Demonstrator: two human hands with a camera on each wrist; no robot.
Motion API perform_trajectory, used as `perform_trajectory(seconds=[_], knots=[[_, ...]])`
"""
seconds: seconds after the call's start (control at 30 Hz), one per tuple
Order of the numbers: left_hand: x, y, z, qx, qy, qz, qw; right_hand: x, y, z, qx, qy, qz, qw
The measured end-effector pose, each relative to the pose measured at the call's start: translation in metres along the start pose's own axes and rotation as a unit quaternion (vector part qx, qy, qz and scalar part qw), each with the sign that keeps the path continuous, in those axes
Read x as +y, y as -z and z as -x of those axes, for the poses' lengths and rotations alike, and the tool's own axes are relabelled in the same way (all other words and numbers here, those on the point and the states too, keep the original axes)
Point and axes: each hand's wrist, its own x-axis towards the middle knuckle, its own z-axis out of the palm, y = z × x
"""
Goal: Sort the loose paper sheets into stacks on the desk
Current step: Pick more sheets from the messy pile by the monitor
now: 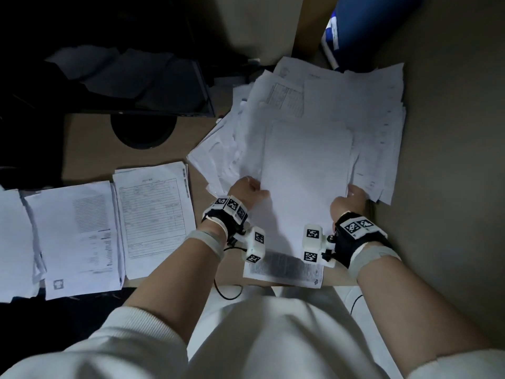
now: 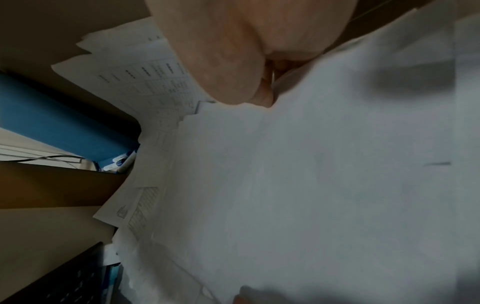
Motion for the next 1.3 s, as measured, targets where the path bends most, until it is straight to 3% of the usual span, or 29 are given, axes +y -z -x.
perform_trajectory(seconds=[0.1, 0.2, 0.3, 0.37, 0.47, 0.6, 0.8, 0.97, 1.1, 1.3], knots=[[-0.002, -0.011, 0.006, 0.018, 0.015, 0.085, 0.996, 0.039, 0.001, -0.033, -0.003, 0.045, 0.055, 0.997], [0.000, -0.017, 0.013, 0.019, 0.042, 0.158, 0.986, 0.029, 0.013, -0.017, -0.033, 0.007, 0.184, 0.982], [0.002, -0.021, 0.019, 0.003, 0.048, 0.134, 0.990, 0.015, 0.025, 0.010, -0.128, -0.048, 0.303, 0.943], [0.003, -0.023, 0.024, -0.008, 0.041, 0.078, 0.996, 0.004, 0.031, 0.025, -0.170, -0.064, 0.315, 0.932], [0.002, -0.024, 0.023, 0.008, 0.008, 0.026, 1.000, -0.008, 0.034, 0.032, -0.196, -0.073, 0.288, 0.934], [0.014, -0.013, 0.025, 0.051, -0.027, 0.075, 0.995, -0.016, 0.029, 0.027, -0.169, -0.061, 0.206, 0.962], [0.024, 0.001, 0.029, 0.098, -0.025, 0.143, 0.985, -0.029, 0.022, 0.030, -0.153, 0.002, 0.094, 0.984], [0.011, -0.005, 0.029, 0.078, 0.018, 0.130, 0.988, -0.028, 0.009, 0.032, -0.198, 0.045, 0.071, 0.977], [0.007, 0.000, 0.028, 0.118, 0.021, 0.157, 0.980, -0.035, 0.007, 0.036, -0.203, 0.074, 0.052, 0.975], [0.038, 0.026, 0.036, 0.158, -0.040, 0.274, 0.948, -0.075, 0.012, 0.048, -0.179, 0.130, 0.005, 0.975]])
